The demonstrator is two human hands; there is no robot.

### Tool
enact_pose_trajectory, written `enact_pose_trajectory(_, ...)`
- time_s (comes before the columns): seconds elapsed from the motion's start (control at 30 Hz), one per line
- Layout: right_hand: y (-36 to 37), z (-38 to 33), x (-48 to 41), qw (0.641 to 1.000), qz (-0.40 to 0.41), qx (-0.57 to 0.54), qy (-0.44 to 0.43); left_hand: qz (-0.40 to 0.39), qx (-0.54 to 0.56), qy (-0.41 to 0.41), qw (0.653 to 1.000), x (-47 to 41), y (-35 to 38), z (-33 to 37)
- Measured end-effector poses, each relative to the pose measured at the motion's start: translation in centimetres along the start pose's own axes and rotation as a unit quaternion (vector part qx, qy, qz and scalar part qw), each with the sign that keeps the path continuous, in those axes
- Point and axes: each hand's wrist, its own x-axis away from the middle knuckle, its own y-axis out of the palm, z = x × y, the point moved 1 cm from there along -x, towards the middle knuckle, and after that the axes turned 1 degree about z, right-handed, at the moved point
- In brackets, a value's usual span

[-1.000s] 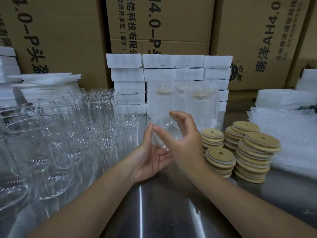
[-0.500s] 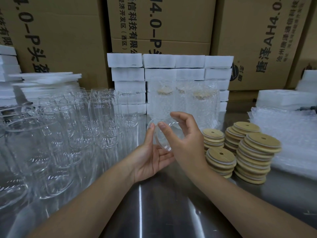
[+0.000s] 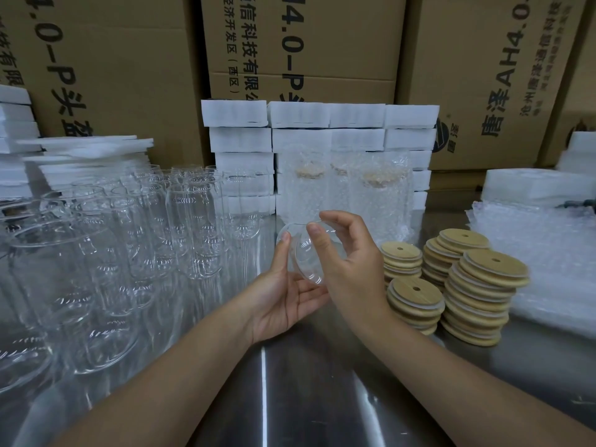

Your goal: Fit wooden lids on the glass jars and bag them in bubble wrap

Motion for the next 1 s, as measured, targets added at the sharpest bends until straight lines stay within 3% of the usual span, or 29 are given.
enact_pose_trajectory(1.0, -0.1, 0.67, -0.22, 1.0, 0.014, 0.018, -0.019, 0.039, -0.031, 0.003, 0.999, -0.16, -0.13, -0.15)
